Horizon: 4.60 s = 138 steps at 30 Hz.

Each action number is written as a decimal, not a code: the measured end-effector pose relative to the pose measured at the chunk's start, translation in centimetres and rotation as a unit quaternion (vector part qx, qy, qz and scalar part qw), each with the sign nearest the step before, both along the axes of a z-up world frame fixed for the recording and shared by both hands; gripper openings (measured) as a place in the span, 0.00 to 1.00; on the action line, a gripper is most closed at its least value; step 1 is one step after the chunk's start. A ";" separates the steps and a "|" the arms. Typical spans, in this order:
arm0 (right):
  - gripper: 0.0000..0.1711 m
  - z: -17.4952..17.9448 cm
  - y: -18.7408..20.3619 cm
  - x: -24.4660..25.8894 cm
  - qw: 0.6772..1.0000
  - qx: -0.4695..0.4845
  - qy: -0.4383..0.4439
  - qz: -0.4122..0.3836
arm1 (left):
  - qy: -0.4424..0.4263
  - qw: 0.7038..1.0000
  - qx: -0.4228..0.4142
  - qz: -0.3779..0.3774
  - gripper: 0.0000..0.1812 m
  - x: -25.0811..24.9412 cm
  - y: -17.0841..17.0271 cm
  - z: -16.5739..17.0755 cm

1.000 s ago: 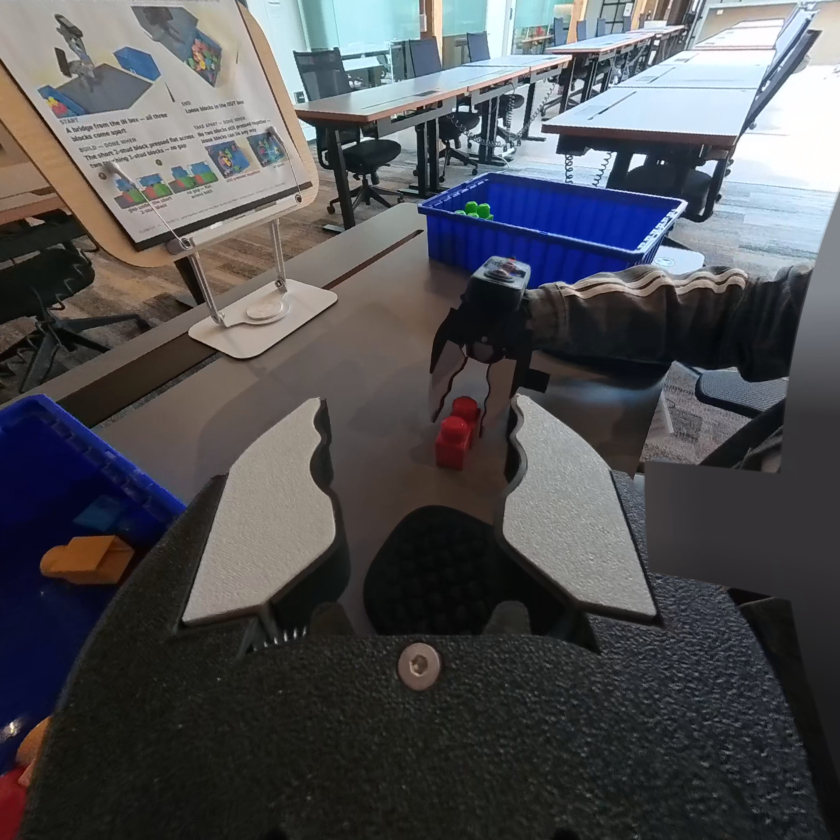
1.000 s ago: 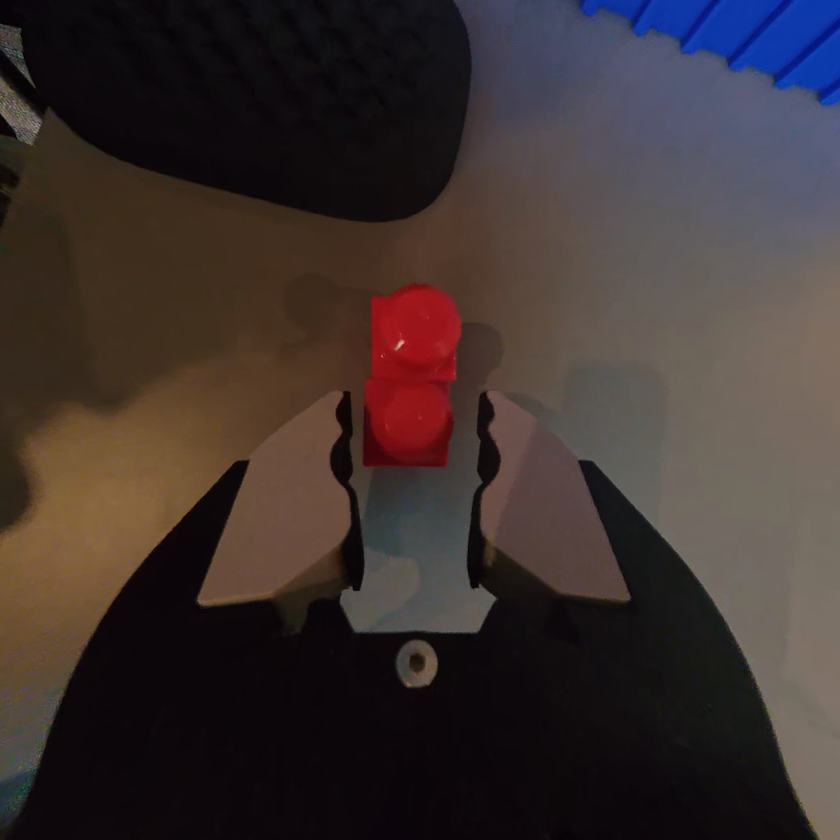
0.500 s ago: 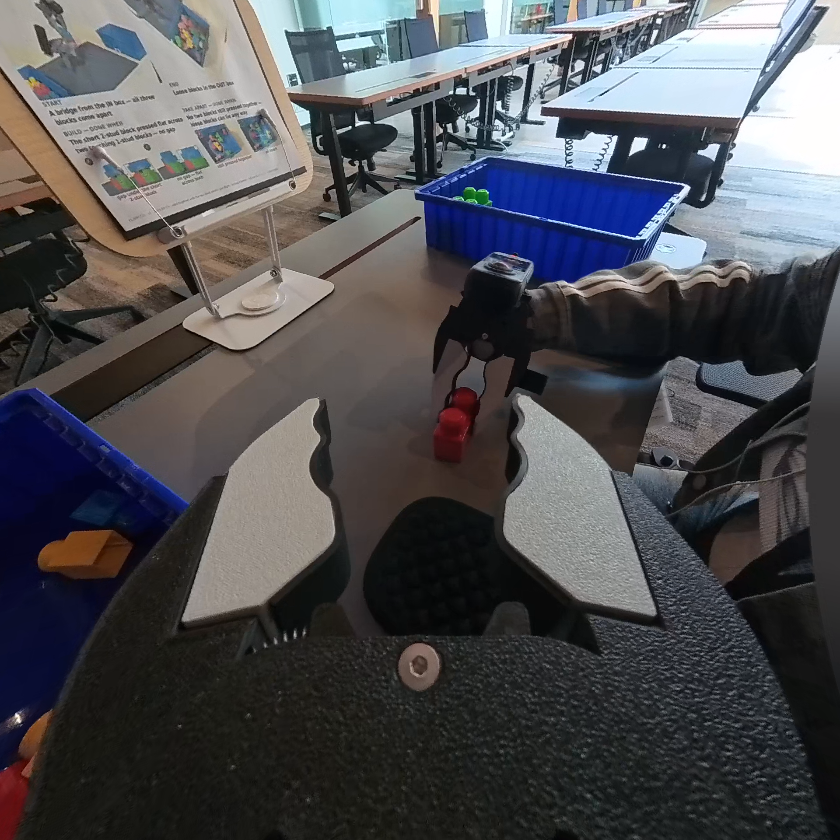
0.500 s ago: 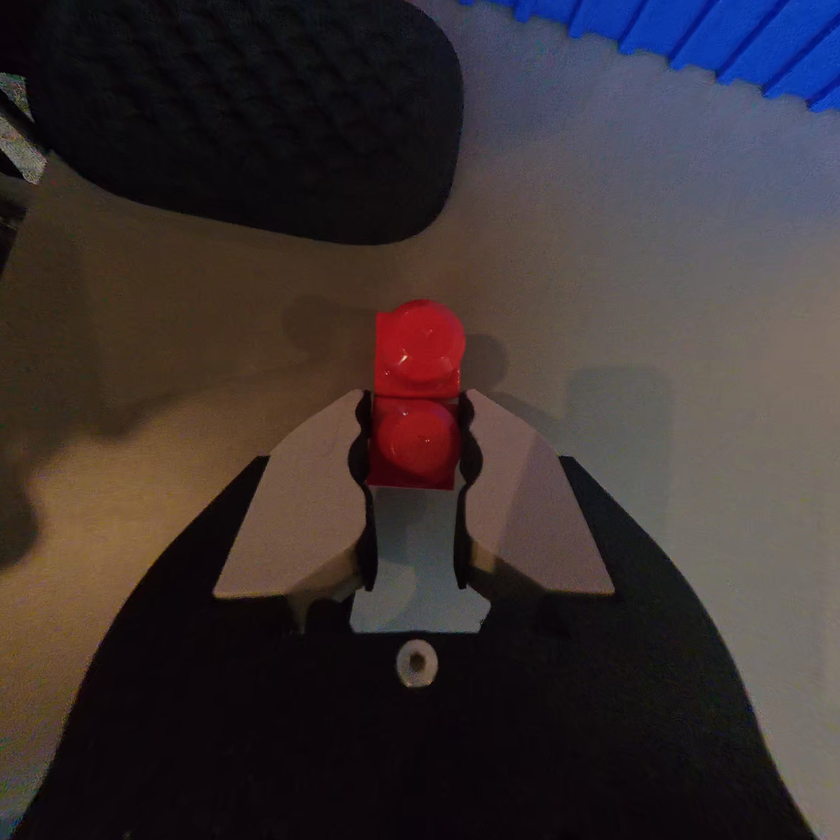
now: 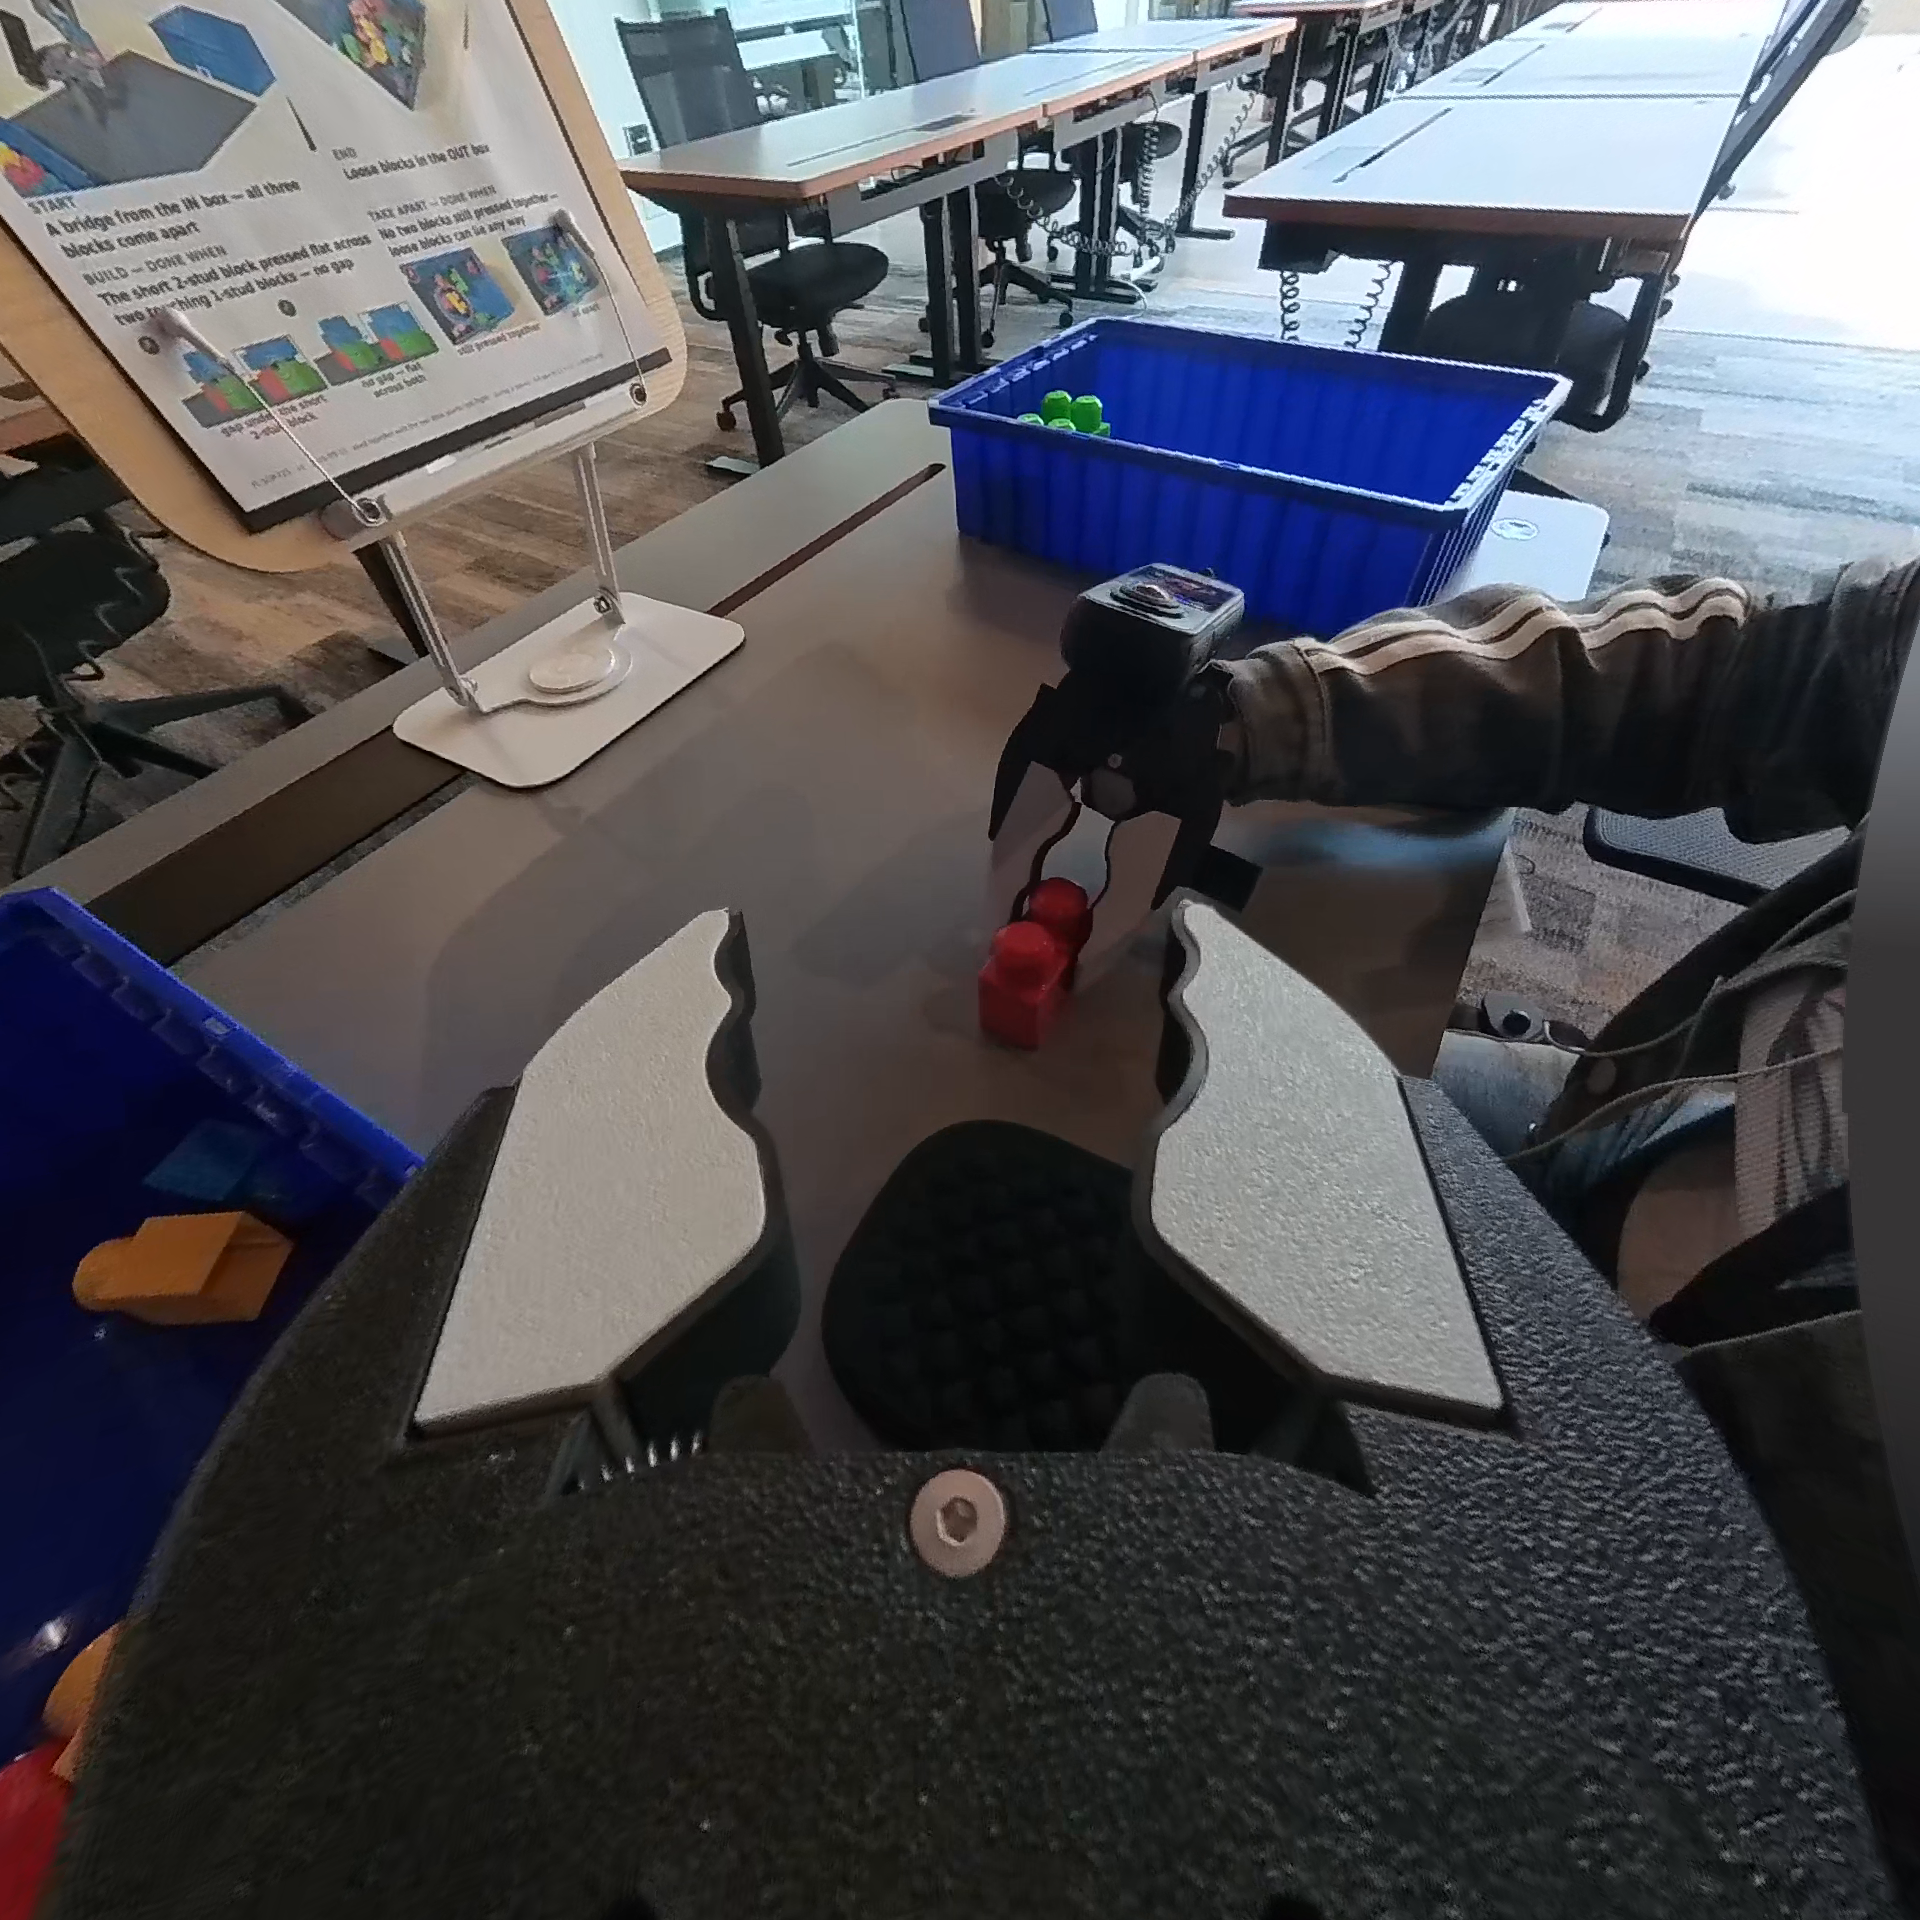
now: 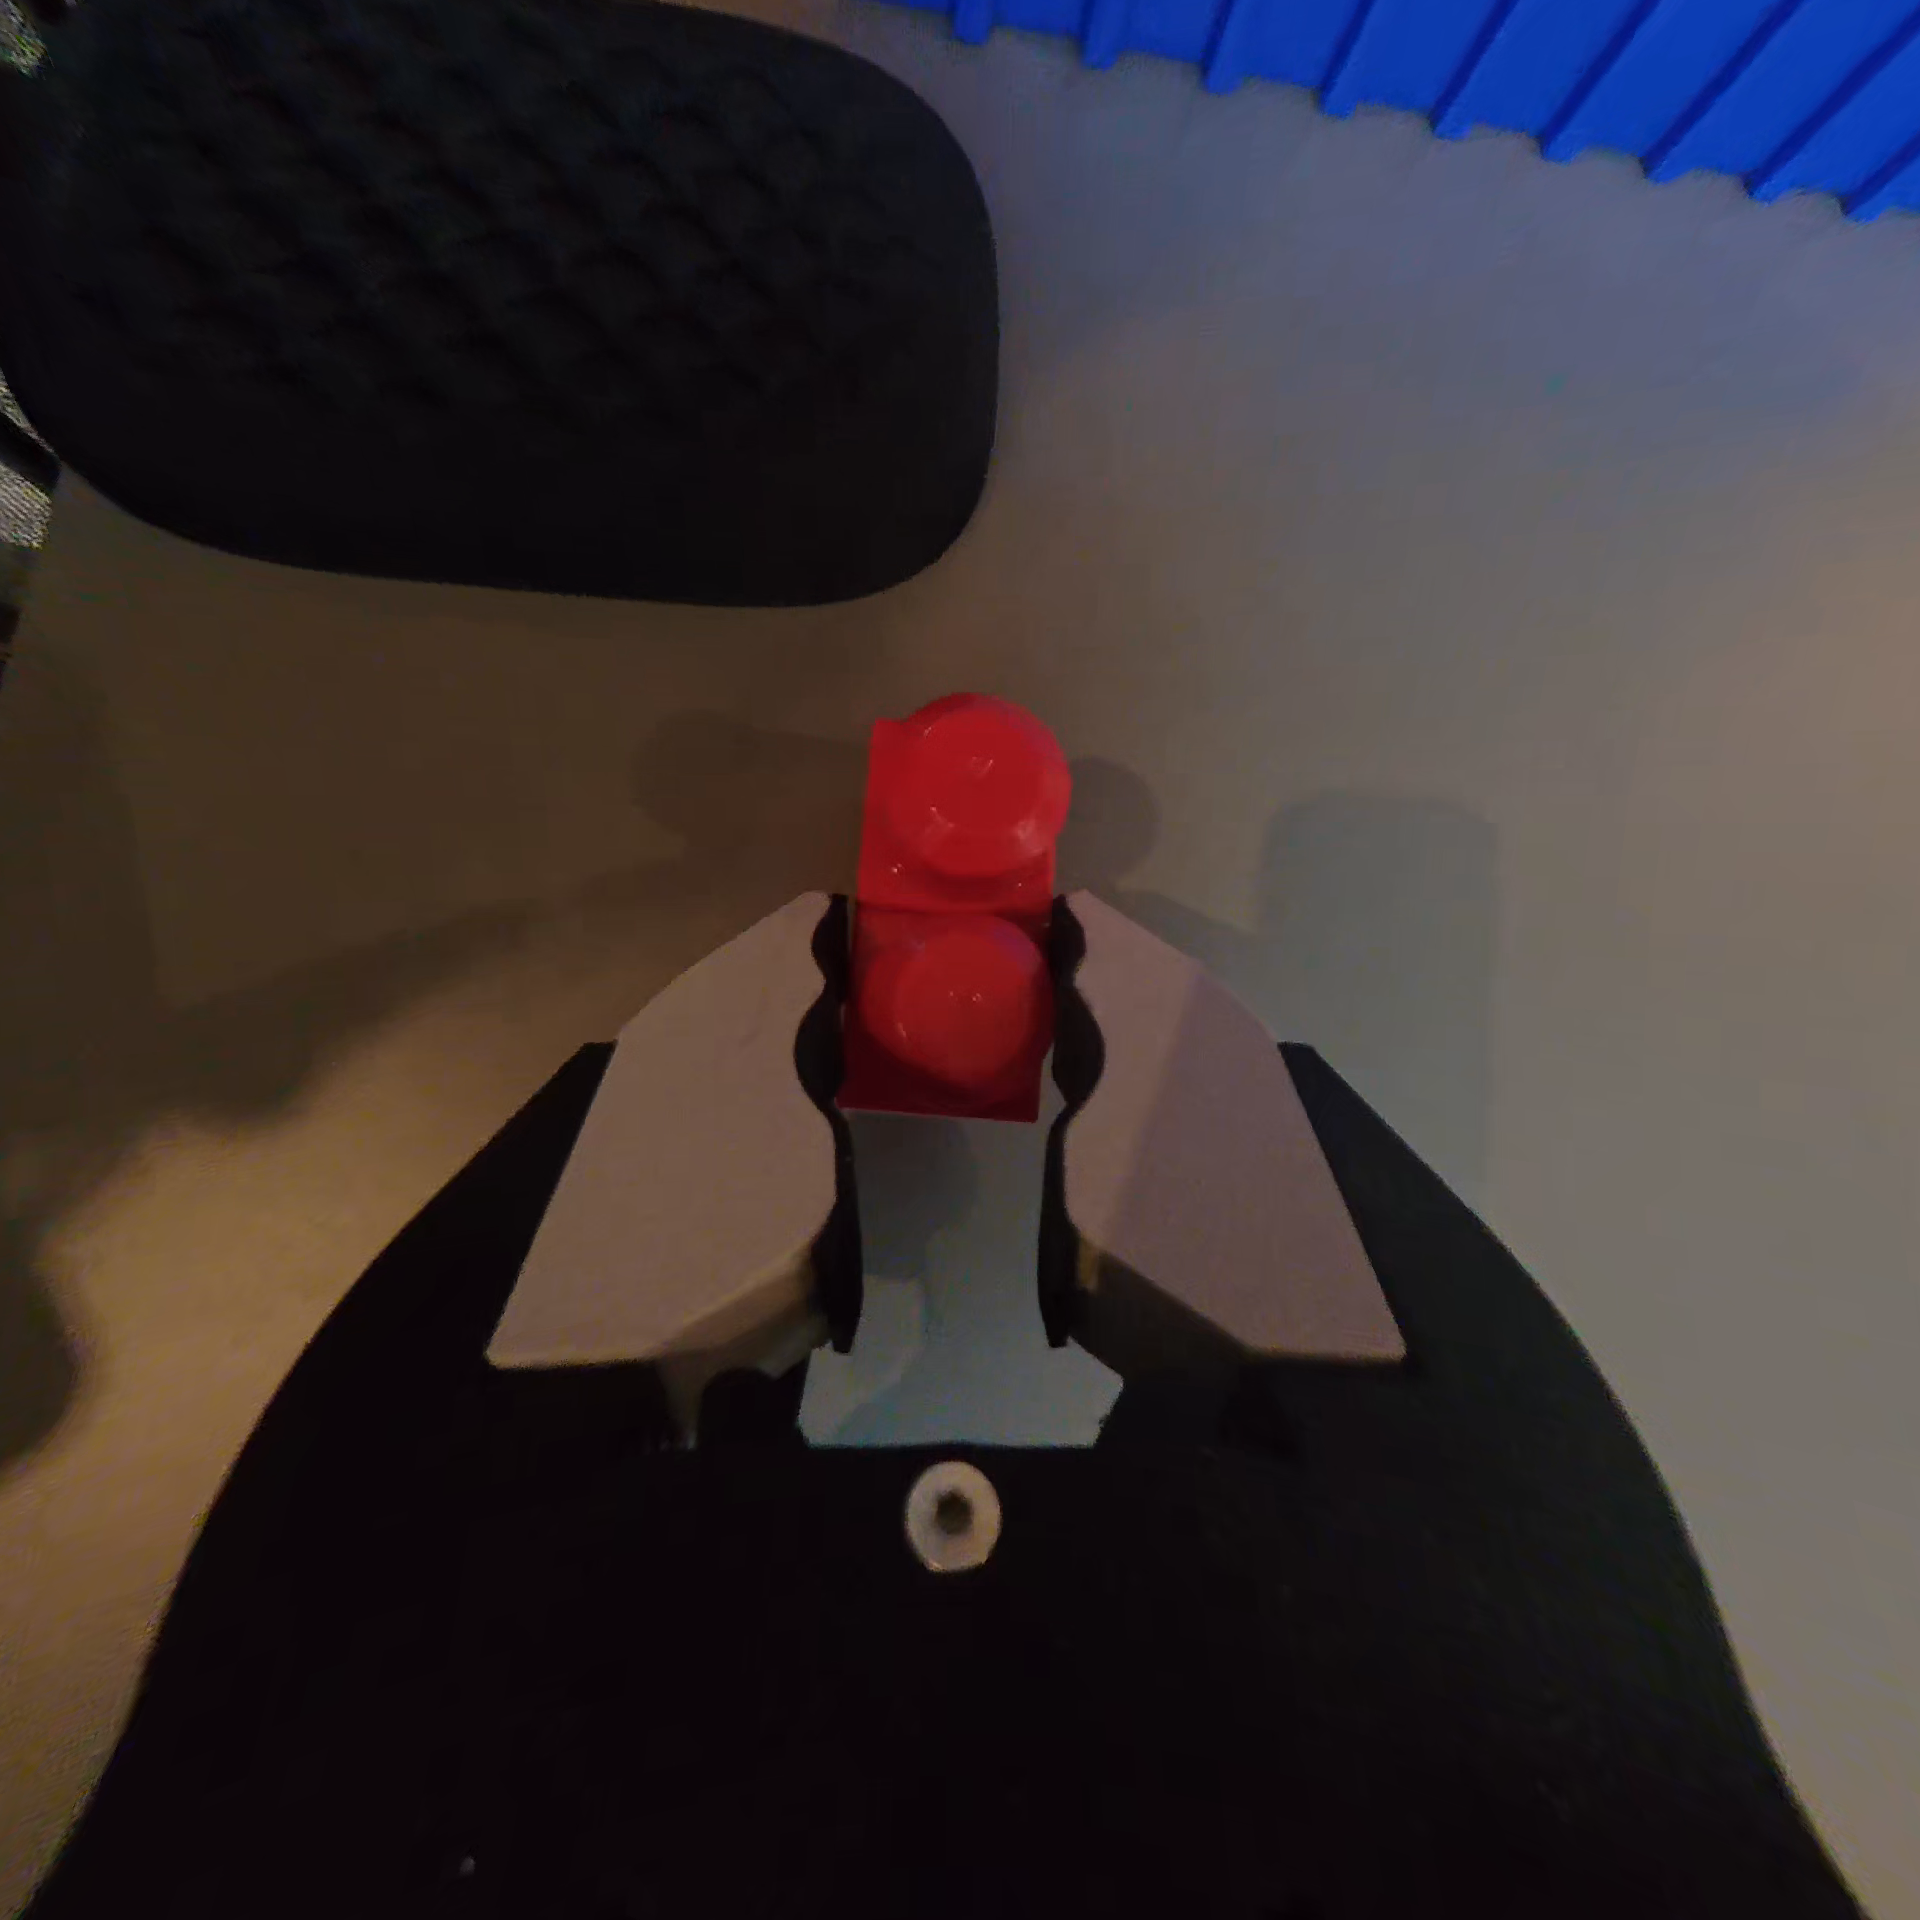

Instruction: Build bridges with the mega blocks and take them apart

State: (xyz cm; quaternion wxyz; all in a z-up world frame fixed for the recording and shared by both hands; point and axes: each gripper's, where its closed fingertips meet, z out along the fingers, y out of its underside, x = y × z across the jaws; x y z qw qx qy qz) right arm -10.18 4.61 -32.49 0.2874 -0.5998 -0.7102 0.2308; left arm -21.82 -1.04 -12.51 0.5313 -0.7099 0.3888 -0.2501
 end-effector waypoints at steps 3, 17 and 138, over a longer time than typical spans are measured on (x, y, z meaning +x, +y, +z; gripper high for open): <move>0.21 0.0 0.0 0.0 1.000 0.003 0.001 -0.001 | 0.003 1.000 0.001 -0.002 0.42 0.1 -0.1 0.0; 0.53 5.2 0.5 0.2 0.999 0.014 0.008 -0.034 | 0.017 0.999 -0.004 0.030 0.41 -1.5 0.4 -0.6; 0.44 17.7 0.2 2.1 0.977 0.074 0.201 -0.014 | 0.472 0.858 -0.172 -0.108 0.20 -5.2 13.5 -6.8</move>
